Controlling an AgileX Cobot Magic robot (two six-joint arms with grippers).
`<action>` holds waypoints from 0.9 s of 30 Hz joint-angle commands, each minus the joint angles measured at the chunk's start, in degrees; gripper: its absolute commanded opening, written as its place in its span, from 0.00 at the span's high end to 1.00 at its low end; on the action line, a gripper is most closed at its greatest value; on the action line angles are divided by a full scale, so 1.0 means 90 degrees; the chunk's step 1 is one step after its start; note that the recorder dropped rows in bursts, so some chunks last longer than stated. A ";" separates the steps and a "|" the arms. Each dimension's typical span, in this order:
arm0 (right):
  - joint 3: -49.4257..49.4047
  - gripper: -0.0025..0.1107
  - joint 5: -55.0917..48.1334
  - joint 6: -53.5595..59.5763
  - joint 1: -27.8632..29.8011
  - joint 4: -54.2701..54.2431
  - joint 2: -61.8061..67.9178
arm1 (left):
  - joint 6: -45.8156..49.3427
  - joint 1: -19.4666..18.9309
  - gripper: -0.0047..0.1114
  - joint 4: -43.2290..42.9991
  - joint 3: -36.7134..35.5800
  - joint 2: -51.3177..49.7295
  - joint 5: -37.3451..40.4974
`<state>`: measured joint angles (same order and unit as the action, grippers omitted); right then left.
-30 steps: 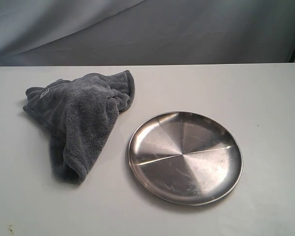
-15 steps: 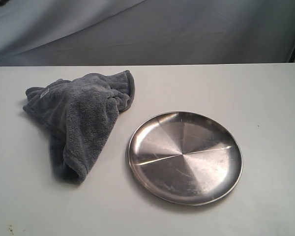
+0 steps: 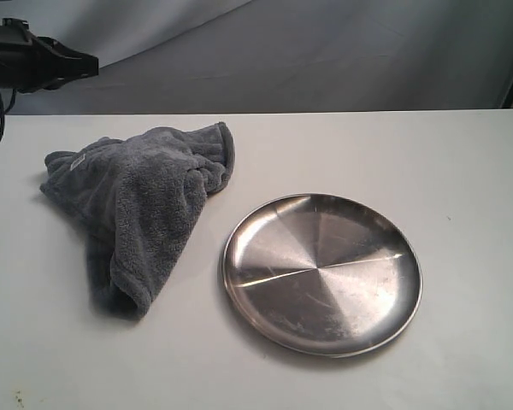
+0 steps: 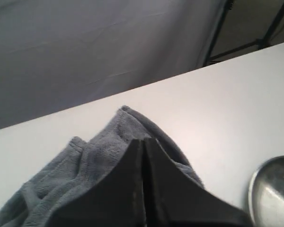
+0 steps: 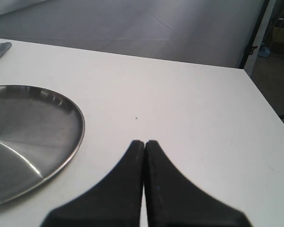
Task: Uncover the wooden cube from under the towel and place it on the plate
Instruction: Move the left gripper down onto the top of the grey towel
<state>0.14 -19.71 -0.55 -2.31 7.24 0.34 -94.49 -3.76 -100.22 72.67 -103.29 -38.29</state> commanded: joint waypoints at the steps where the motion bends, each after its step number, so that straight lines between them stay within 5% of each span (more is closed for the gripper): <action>1: -0.0015 0.98 0.0009 0.0013 0.0057 0.0026 -0.0038 | 0.0050 0.0008 0.96 0.0031 -0.0007 0.0214 0.1110; 8: -0.0015 0.98 0.0009 0.0013 0.0057 0.0026 -0.0038 | 0.1066 0.0772 0.96 0.0031 -0.0007 0.0461 0.3117; 12: -0.0015 0.98 0.0009 0.0013 0.0057 0.0026 -0.0038 | 0.1699 0.0871 0.96 0.0064 -0.0007 0.0461 0.3244; 21: -0.0015 0.98 0.0009 0.0013 0.0057 0.0026 -0.0038 | 1.1850 0.1010 0.96 0.7745 -0.0823 0.0448 0.2926; 23: -0.0015 0.98 0.0009 0.0013 0.0057 0.0026 -0.0038 | 1.2314 0.1010 0.96 0.8417 -0.0860 0.0448 0.2972; 27: -0.0015 0.98 0.0009 0.0013 0.0057 0.0026 -0.0038 | 1.1647 0.0927 0.96 0.8432 -0.0848 0.0448 0.2997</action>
<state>0.14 -19.71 -0.65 -2.31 7.24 0.34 10.67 4.83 -27.57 65.31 -99.69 -11.45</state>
